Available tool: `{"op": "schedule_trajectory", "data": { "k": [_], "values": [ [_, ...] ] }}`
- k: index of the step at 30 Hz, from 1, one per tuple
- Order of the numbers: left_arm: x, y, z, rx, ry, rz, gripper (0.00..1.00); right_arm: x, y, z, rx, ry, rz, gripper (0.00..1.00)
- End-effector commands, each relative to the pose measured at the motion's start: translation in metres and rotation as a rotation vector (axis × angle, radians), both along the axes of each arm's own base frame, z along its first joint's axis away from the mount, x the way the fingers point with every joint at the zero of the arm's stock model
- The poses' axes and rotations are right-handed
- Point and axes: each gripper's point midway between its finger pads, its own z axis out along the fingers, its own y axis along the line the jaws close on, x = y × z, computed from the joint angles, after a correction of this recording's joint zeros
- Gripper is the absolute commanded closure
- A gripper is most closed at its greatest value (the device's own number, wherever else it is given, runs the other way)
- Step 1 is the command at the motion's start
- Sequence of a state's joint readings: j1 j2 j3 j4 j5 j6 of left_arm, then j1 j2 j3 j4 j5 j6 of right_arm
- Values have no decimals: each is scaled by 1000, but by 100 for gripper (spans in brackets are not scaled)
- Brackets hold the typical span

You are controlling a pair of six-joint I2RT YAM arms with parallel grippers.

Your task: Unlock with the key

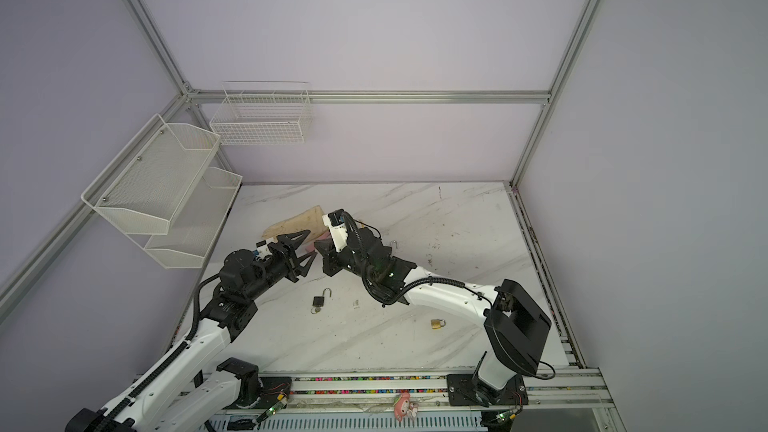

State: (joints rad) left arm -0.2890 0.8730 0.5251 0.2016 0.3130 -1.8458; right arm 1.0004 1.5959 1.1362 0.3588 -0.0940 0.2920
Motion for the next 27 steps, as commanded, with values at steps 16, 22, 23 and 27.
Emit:
{"op": "schedule_trajectory", "data": {
  "k": [16,22,23,27],
  "values": [
    [2,1,21,-158,-39,75,33,-12,8,17,101,-28,73,100],
    [0,5,14,-153,-17,96,41,-13,2,24,107,-43,62,100],
    [0,5,14,-154,-17,96,44,-13,1,26,108,-47,59,100],
    [-1,5,14,-153,-15,97,52,-13,-1,30,113,-57,52,100]
  ]
}}
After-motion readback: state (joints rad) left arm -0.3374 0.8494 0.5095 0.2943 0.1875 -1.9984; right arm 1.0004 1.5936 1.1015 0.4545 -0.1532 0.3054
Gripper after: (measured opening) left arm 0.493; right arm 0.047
